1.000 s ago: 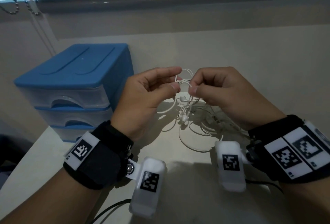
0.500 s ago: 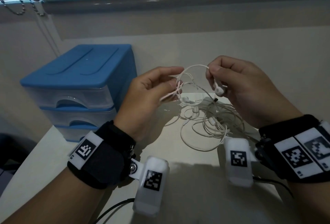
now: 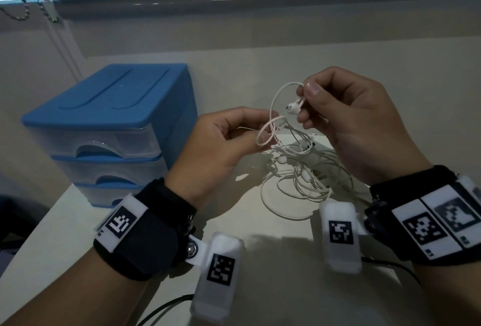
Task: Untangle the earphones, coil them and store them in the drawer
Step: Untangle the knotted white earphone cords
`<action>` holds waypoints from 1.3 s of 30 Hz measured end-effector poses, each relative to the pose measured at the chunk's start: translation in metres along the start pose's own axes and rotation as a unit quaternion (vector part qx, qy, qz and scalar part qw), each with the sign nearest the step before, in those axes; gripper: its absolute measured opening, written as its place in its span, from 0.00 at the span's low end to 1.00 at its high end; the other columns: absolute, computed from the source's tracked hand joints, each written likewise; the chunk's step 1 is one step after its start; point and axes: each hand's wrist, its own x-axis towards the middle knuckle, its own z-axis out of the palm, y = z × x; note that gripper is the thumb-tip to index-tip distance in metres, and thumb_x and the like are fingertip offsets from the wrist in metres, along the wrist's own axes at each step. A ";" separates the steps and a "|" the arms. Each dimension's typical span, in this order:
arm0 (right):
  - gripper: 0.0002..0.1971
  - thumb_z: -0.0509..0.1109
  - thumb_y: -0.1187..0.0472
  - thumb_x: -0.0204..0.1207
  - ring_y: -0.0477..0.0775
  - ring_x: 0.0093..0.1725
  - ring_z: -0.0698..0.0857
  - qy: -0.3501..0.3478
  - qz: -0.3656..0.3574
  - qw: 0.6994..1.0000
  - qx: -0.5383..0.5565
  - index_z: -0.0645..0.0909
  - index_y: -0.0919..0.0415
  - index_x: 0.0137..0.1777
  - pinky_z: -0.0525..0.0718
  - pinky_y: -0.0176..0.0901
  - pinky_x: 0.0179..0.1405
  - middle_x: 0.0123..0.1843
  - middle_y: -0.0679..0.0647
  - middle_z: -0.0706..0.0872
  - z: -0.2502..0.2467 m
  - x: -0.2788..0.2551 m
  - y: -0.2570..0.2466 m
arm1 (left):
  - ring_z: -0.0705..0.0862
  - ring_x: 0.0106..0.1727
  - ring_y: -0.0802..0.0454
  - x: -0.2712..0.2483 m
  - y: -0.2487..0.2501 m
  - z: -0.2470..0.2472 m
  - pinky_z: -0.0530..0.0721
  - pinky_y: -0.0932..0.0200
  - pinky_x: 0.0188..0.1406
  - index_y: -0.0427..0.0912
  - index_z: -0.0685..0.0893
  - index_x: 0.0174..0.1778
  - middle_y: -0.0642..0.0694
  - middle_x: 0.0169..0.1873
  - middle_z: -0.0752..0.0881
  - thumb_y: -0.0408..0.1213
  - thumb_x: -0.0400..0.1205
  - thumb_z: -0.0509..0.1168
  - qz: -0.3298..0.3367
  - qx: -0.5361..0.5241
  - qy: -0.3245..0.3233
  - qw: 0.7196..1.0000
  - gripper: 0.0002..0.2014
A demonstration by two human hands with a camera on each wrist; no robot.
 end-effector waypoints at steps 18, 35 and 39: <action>0.05 0.73 0.68 0.82 0.49 0.36 0.84 -0.068 -0.013 0.993 -0.097 0.88 0.67 0.46 0.84 0.40 0.41 0.35 0.55 0.87 0.006 -0.004 0.004 | 0.92 0.50 0.44 -0.002 -0.002 0.001 0.89 0.58 0.50 0.34 0.88 0.63 0.36 0.52 0.93 0.26 0.83 0.69 -0.016 -0.001 -0.001 1.000 0.12; 0.03 0.77 0.71 0.77 0.59 0.42 0.92 -0.084 -0.042 0.994 -0.051 0.90 0.69 0.49 0.89 0.46 0.46 0.43 0.61 0.93 0.011 -0.005 0.005 | 0.92 0.38 0.50 -0.005 0.002 0.004 0.90 0.60 0.39 0.31 0.87 0.55 0.39 0.42 0.93 0.34 0.77 0.71 -0.040 -0.035 -0.037 0.998 0.14; 0.07 0.74 0.76 0.77 0.57 0.38 0.90 -0.075 -0.023 0.997 -0.004 0.88 0.67 0.52 0.87 0.43 0.43 0.42 0.59 0.88 0.009 -0.005 0.005 | 0.91 0.39 0.49 -0.004 0.002 0.003 0.90 0.59 0.39 0.29 0.85 0.53 0.41 0.42 0.91 0.30 0.80 0.69 -0.031 -0.026 -0.047 0.998 0.09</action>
